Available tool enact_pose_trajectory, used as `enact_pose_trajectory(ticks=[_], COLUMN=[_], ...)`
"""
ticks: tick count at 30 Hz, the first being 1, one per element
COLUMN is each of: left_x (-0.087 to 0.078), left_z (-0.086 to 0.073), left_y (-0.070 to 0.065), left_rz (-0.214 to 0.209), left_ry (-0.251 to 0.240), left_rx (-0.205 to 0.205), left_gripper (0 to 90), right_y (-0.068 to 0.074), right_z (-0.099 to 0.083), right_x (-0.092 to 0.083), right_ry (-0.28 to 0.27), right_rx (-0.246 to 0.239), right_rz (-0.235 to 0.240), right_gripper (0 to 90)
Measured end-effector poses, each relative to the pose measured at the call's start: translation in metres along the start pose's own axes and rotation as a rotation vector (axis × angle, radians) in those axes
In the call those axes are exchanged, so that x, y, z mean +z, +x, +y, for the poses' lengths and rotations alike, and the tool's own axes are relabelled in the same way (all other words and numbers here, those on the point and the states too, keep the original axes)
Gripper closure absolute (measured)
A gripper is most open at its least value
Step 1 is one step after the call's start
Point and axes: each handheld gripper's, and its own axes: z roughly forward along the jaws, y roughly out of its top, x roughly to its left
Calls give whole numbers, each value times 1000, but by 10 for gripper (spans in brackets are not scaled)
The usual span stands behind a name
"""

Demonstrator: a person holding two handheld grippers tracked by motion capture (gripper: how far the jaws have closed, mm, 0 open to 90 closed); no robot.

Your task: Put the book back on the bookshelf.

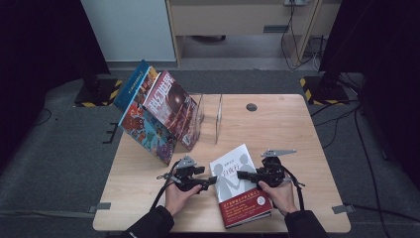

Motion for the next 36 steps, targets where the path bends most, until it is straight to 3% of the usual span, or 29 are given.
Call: enact_pose_trajectory(ticks=[3,15,20,26,29,32,34,36], left_x=[-3,0,4,5,5,1,-3,-6], left_z=[1,-1,0,6,7,13,21,26], left_y=[0,0,3,2,1,3,3,4], left_rz=[0,-91,-118,-114,-116,-124,-97,-85], left_ry=[-16,-50,-55,-54,-83,-130,-154,-176], left_rx=[8,-94,-105,-50,-36,-34,-8,-10], left_gripper=[273,224,180,184,197,253,256,262], right_y=[2,12,14,14,17,22,28,34], right_z=[1,5,4,5,7,11,17,23], right_x=[-2,-17,-19,-18,-19,-22,-23,-20], right_ry=[-28,-112,-117,-112,-117,-156,-191,-221], right_rx=[-6,-88,-106,-106,-123,-153,-185,-220], right_rz=[9,-3,-5,-5,-15,-30,-39,-55], right_gripper=[773,801,801,801,806,818,827,832])
